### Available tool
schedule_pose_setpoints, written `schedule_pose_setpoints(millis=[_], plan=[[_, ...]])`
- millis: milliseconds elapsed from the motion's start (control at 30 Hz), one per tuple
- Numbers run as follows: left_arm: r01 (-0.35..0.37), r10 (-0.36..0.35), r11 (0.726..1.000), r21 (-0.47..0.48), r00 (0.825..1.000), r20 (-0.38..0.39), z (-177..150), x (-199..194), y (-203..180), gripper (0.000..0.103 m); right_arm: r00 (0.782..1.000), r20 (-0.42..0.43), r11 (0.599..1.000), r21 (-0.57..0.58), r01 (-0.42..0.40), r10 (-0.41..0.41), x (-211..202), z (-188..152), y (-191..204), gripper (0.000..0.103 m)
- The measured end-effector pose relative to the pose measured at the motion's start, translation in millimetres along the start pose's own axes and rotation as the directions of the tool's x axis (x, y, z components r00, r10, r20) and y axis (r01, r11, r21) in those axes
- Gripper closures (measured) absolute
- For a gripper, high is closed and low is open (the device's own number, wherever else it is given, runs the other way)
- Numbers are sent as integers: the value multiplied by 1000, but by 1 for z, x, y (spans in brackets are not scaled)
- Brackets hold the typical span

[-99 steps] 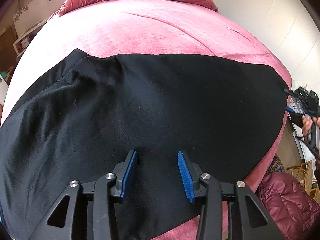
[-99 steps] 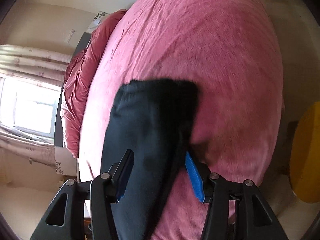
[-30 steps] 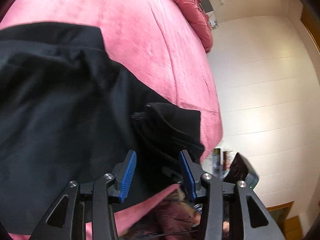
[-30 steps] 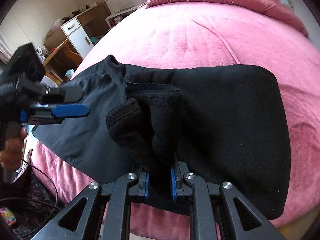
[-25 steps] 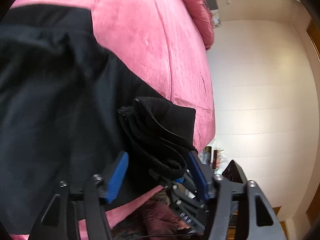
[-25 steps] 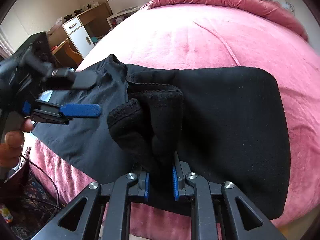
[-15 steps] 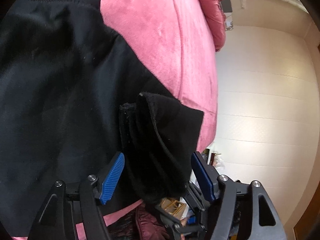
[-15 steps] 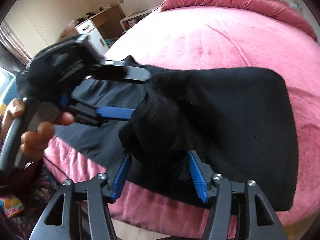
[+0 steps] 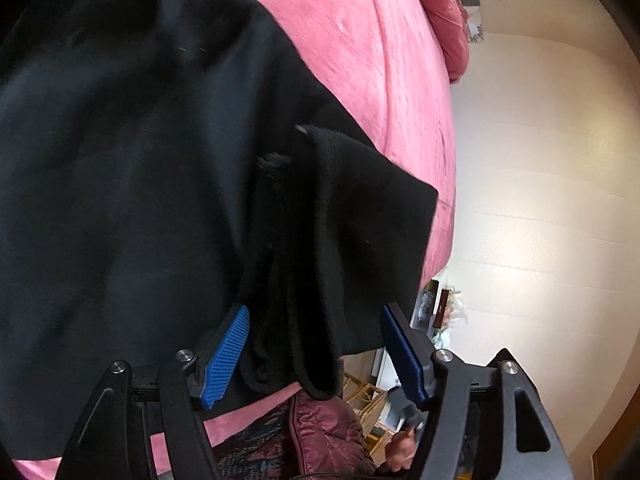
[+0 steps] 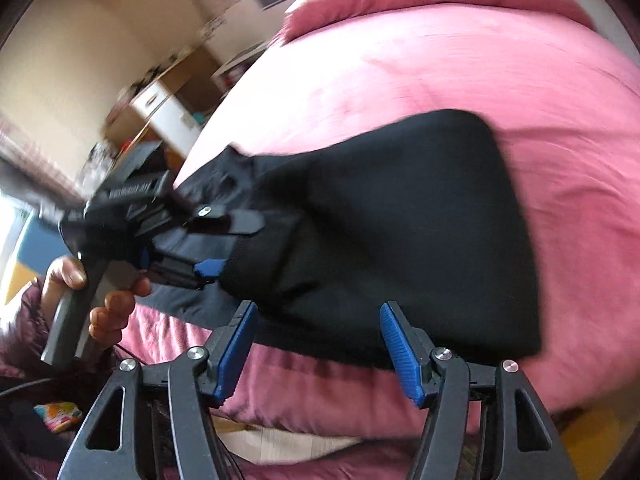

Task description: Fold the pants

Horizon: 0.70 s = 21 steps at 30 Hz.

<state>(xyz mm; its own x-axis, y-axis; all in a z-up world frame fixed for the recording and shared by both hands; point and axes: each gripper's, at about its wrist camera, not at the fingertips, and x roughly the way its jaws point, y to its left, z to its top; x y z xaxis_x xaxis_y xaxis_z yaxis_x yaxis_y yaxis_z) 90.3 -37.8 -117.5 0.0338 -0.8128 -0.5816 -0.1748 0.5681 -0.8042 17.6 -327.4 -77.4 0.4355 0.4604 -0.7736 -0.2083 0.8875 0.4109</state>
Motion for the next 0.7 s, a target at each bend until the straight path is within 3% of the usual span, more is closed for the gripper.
schedule_pose_setpoints(millis=[100, 200, 300, 467, 600, 700], plan=[[-19, 19, 1000, 20, 1000, -13, -3, 8, -7, 45, 997, 28, 995, 79, 64, -67, -29, -12, -28, 38], [-100, 101, 992, 74, 995, -3, -7, 13, -11, 75, 987, 24, 975, 163, 151, -157, -50, -28, -60, 38], [-109, 108, 991, 82, 994, 8, -2, 12, -12, 88, 973, -18, 943, 245, 227, -229, -55, -42, -89, 38], [-42, 35, 985, 168, 999, 41, 2, 1, -42, 91, 972, -48, 930, 284, 235, -231, -45, -47, -102, 38], [60, -83, 963, 265, 994, 77, 2, -24, -83, 91, 975, -38, 945, 239, 221, -219, -30, -33, -86, 34], [92, -126, 941, 326, 988, 85, 3, -32, -109, 92, 974, -23, 948, 224, 225, -226, -15, -20, -74, 30]])
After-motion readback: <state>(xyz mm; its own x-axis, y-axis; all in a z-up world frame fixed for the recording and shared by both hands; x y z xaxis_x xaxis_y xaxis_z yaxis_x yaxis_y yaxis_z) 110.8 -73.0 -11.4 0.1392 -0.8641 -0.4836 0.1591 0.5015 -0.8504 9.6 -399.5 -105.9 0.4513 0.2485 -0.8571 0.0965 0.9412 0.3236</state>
